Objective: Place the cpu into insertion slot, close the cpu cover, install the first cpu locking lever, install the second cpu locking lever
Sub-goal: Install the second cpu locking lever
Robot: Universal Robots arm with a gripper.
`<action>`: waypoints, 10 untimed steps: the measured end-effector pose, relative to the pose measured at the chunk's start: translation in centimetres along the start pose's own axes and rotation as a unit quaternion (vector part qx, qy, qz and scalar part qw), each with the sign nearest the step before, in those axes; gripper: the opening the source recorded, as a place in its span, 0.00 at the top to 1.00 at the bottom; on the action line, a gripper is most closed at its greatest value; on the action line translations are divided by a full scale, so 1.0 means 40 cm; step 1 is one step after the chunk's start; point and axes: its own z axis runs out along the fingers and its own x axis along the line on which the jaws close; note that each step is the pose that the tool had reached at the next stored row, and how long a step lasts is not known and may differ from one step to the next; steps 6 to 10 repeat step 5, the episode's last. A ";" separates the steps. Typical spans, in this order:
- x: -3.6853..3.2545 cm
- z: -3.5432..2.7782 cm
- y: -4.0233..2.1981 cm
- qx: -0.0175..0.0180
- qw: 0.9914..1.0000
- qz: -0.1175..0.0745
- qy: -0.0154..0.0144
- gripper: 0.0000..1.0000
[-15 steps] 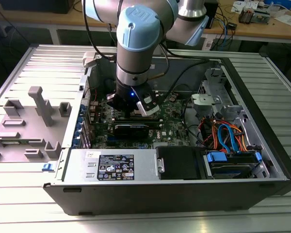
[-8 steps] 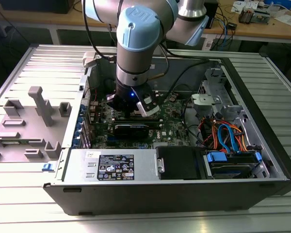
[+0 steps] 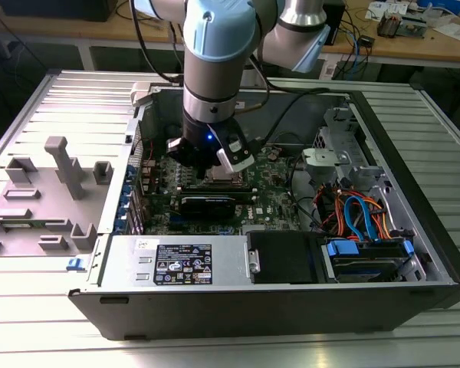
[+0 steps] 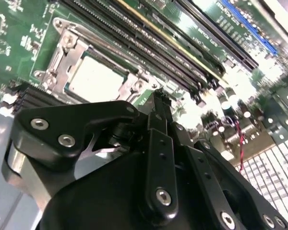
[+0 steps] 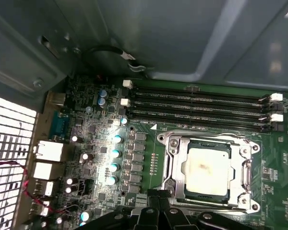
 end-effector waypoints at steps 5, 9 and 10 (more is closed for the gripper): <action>0.000 -0.001 0.000 0.000 1.000 0.000 0.000 0.89; 0.000 -0.001 0.000 0.000 1.000 0.000 0.000 0.89; 0.000 -0.001 0.000 0.000 1.000 0.000 0.000 0.89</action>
